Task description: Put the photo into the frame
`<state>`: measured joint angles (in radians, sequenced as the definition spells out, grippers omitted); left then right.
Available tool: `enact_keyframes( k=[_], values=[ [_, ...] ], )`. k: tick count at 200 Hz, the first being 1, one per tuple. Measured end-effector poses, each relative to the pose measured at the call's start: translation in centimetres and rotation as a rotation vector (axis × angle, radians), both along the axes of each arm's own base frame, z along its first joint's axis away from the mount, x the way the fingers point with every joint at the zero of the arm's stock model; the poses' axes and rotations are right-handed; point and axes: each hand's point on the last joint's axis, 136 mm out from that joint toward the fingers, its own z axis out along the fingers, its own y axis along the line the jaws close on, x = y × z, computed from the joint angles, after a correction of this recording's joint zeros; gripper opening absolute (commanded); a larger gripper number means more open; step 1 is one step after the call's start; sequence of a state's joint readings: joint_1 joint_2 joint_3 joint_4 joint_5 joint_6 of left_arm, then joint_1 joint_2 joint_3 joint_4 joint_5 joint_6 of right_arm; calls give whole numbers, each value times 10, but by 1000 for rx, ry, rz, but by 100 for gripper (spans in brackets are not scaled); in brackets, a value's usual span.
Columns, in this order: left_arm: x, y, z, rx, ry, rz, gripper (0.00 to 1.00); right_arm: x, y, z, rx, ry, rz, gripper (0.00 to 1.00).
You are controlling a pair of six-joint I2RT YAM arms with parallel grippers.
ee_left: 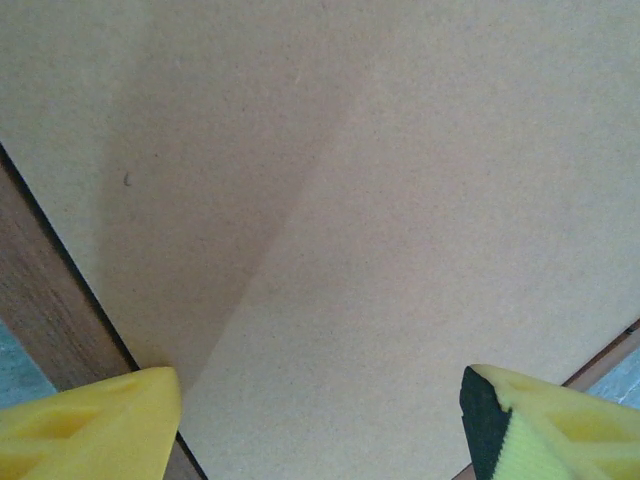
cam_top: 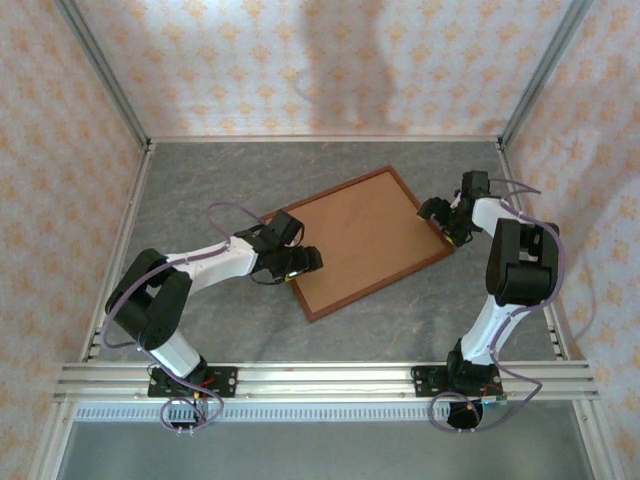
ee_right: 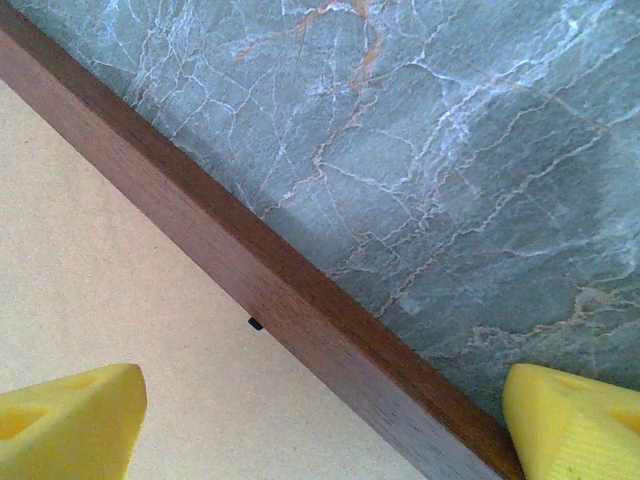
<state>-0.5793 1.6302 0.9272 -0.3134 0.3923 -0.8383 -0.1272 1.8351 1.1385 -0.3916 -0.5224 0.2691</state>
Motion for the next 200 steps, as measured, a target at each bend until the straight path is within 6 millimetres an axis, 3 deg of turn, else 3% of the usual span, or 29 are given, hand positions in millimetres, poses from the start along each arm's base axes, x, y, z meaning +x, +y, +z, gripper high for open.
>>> enact_keyframes(
  k=[55, 95, 135, 200],
  values=[
    [0, 0, 2, 1, -10, 1, 74, 0, 0, 0, 0, 0, 0, 92],
    [-11, 6, 6, 1, -7, 1, 74, 0, 0, 0, 0, 0, 1, 92],
    [-24, 0, 0, -5, 23, -15, 74, 0, 0, 0, 0, 0, 0, 92],
    [-23, -5, -3, -31, 40, -2, 74, 0, 0, -1, 1, -1, 1, 91]
  ],
)
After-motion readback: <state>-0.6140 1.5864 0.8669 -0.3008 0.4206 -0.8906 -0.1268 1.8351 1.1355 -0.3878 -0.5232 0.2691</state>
